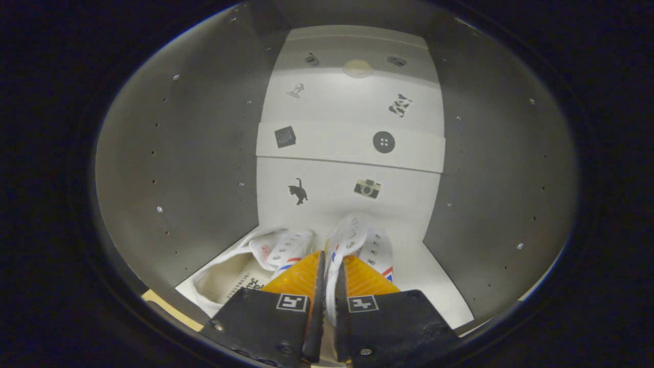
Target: Open the shoe cabinet door, grab the shoes and put them into the shoe cabinet, then close the shoe cabinet door.
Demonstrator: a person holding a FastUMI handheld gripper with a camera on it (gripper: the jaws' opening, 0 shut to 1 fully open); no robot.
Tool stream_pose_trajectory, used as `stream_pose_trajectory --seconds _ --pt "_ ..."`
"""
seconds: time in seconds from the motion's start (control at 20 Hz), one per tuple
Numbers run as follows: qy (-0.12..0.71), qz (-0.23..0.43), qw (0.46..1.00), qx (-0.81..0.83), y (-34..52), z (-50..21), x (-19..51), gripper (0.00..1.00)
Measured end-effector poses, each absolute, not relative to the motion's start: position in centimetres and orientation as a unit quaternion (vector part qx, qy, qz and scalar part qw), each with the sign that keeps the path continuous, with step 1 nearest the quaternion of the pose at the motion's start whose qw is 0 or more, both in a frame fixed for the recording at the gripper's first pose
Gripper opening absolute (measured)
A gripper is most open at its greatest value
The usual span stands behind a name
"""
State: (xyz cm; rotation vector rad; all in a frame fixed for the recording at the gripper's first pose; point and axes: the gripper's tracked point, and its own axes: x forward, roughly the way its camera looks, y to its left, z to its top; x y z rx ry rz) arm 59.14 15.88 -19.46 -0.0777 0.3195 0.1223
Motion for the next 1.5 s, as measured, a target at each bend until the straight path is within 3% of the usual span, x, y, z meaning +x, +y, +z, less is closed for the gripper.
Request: stream_pose_trajectory --seconds 0.15,0.25,0.5,0.65,0.95,1.2,1.5 --pt "0.156 0.043 0.987 -0.012 15.5 -19.2 59.0 0.44" --pt "0.152 0.037 0.988 0.002 15.6 -19.0 59.0 0.54" --pt "0.164 0.045 0.985 0.018 16.3 -18.9 58.4 0.61" --pt "0.136 0.057 0.989 0.029 17.1 -16.5 57.6 0.74" --pt "0.122 0.054 0.991 0.032 17.7 -13.5 54.5 0.86" --pt "0.125 0.056 0.989 0.063 18.5 -11.9 50.7 0.87" --pt "0.107 0.080 0.989 0.062 20.3 -9.9 43.7 0.97"
